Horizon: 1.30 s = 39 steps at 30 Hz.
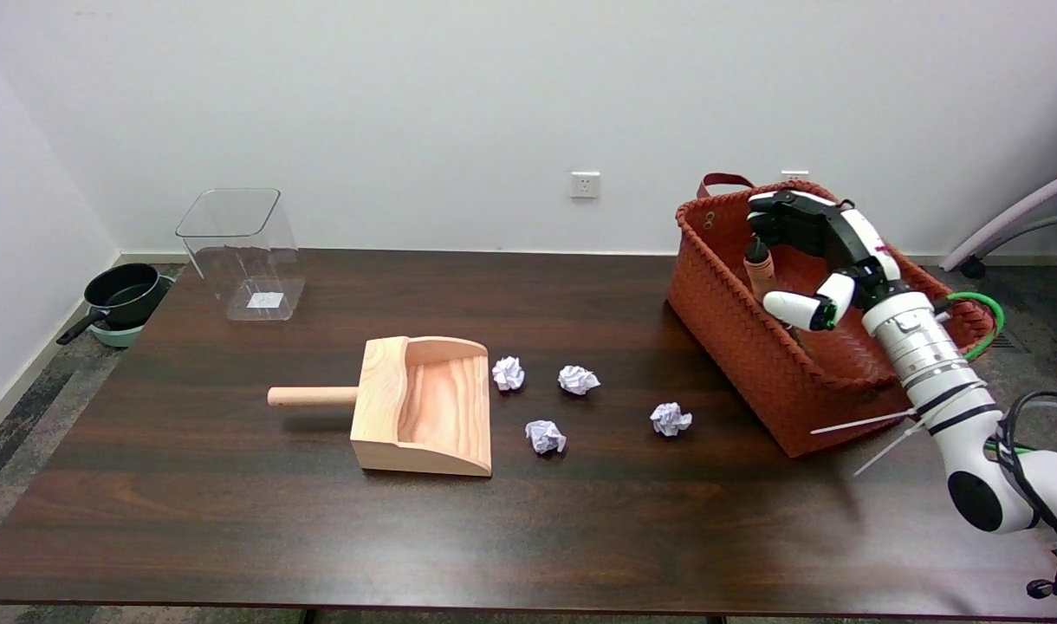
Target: Pick up the broom.
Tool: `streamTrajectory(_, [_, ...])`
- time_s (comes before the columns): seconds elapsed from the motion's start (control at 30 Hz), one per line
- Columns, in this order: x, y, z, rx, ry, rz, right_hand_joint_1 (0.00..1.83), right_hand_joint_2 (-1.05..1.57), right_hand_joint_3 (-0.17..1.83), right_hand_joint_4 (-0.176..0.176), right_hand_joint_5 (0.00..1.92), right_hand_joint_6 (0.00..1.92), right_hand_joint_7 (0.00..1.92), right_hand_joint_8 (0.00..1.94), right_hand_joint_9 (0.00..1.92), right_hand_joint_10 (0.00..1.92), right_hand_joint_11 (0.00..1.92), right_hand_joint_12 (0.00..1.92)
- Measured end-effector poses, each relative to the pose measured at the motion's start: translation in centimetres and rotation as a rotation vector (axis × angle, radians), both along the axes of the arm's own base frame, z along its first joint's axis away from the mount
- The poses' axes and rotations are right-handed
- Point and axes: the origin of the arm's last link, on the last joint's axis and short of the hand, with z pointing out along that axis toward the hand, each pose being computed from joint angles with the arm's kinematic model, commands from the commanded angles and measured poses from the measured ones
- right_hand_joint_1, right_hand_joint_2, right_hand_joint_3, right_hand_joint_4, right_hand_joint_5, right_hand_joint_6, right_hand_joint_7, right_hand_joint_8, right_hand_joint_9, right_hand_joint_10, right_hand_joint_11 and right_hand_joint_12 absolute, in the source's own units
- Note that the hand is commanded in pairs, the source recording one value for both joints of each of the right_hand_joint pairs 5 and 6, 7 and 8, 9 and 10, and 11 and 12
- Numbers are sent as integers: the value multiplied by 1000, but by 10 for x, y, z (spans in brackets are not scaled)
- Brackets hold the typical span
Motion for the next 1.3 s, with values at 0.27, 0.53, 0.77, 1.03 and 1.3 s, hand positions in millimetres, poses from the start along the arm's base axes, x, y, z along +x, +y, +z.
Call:
streamTrajectory(0.27, [-6, -2, -7, 20, -37, -9, 1217, -591, 1482, 0, 548, 548, 685, 685, 603, 603, 628, 628])
streamTrajectory(0.53, [-7, -4, -17, 48, -76, -3, 1217, -561, 1474, 0, 555, 555, 702, 702, 631, 631, 638, 638])
streamTrajectory(0.77, [-4, -5, -28, 77, -101, 13, 1215, -528, 1460, 0, 610, 610, 719, 719, 660, 660, 648, 648])
streamTrajectory(1.03, [-6, -4, -37, 98, -129, 16, 1214, -502, 1453, 0, 623, 623, 738, 738, 710, 710, 676, 676])
streamTrajectory(1.3, [-10, 0, -43, 103, -154, 12, 1213, -465, 1432, 0, 630, 630, 755, 755, 745, 745, 698, 698])
